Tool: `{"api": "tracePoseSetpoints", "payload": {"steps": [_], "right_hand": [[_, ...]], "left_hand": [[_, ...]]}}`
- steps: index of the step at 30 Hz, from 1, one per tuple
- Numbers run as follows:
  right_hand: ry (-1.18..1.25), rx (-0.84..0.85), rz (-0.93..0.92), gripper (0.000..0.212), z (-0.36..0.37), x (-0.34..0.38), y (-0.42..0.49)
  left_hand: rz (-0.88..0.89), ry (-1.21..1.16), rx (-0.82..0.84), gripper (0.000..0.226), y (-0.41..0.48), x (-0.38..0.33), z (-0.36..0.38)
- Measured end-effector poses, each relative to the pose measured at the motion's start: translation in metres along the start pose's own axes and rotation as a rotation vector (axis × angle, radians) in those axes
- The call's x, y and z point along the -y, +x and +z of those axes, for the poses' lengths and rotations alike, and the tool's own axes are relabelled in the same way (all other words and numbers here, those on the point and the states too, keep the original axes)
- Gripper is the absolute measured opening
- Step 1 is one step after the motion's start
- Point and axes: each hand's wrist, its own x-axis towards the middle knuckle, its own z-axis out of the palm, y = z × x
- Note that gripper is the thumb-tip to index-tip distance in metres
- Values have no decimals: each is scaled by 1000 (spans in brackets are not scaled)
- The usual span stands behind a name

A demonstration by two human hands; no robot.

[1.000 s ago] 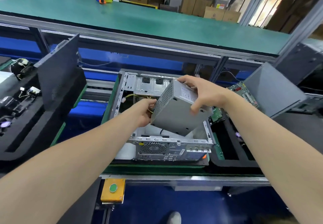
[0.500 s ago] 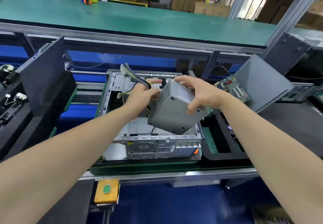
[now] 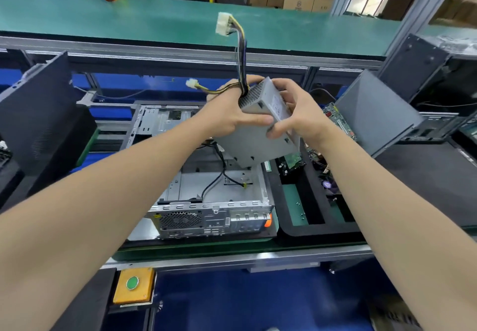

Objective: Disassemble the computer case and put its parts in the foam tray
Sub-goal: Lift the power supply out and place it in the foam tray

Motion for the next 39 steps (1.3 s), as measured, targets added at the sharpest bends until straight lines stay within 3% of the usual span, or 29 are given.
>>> {"api": "tracePoseSetpoints", "payload": {"steps": [3, 9, 12, 15, 20, 25, 35, 39], "right_hand": [[15, -77, -31, 98, -15, -8, 0], [-34, -178, -29, 88, -50, -23, -6], [-85, -252, -15, 90, -62, -32, -10], [-83, -382, -35, 86, -71, -48, -14], [-242, -510, 39, 92, -90, -73, -13], [-350, -571, 164, 92, -109, -105, -16], [-310, -673, 347, 102, -134, -149, -4], [-320, -657, 399, 101, -137, -156, 6]], "left_hand": [[15, 126, 6, 99, 21, -17, 3], [33, 137, 132, 101, 62, -38, 22], [46, 106, 205, 91, 87, -41, 38], [49, -88, 235, 70, 107, -44, 62], [-141, -476, 196, 41, 132, -56, 106], [-315, -630, 120, 19, 145, -56, 141], [-421, -665, -34, 18, 169, -50, 157], [-545, -751, -80, 13, 180, -42, 165]]}}
